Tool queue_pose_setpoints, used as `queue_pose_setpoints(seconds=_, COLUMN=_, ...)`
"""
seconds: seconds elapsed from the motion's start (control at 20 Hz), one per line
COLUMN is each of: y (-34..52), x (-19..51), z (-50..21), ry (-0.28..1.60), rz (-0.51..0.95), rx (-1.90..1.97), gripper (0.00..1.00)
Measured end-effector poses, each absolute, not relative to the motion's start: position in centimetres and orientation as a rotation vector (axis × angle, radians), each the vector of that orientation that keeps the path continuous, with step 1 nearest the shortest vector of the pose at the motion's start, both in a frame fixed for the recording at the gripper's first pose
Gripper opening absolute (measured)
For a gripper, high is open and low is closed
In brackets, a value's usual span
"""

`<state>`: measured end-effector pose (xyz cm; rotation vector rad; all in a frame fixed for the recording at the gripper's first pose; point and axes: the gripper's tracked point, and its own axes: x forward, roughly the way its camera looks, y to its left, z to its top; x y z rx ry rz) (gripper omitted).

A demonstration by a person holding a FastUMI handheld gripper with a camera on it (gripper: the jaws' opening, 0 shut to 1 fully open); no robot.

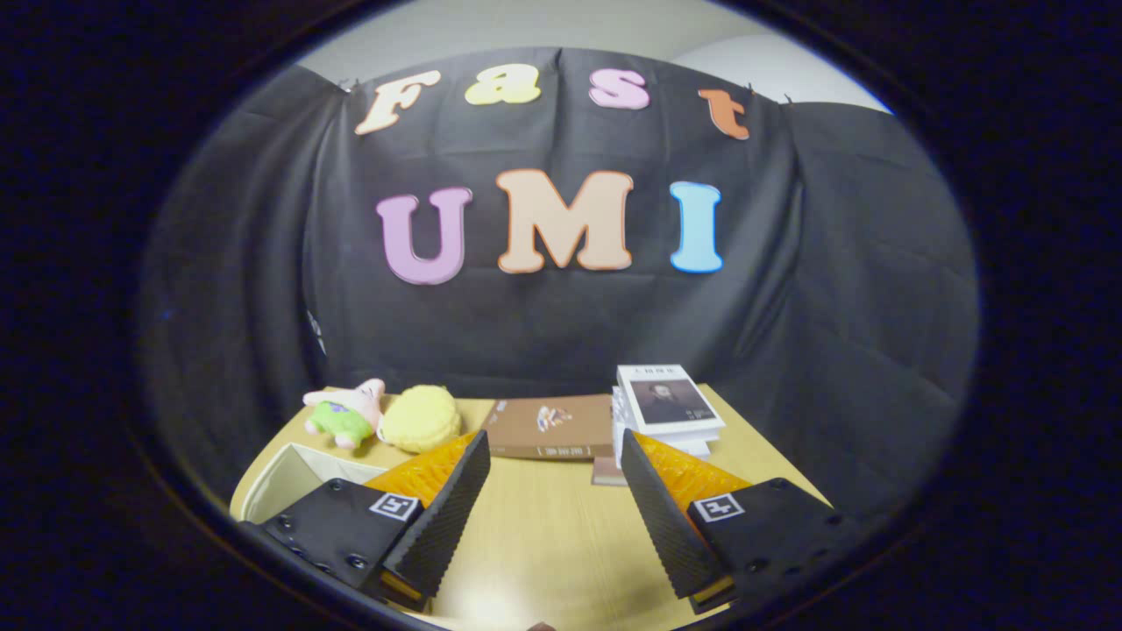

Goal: Open the storage box then place both shoes into the box .Put the left shoe in first, then the right shoe, with the right side of both shoes facing outward in a uniform manner.

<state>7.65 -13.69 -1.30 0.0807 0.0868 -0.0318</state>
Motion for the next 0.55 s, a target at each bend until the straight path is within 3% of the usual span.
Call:
queue_pose_setpoints(seconds=0.25, y=-12.6, x=6.8, z=0.7, ry=-0.078, rz=0.081, rx=0.114, gripper=0.98)
queue_pose_setpoints(seconds=0.55, y=-12.3, x=6.2, z=0.8, ry=-0.138, rz=0.121, rx=0.097, gripper=0.98)
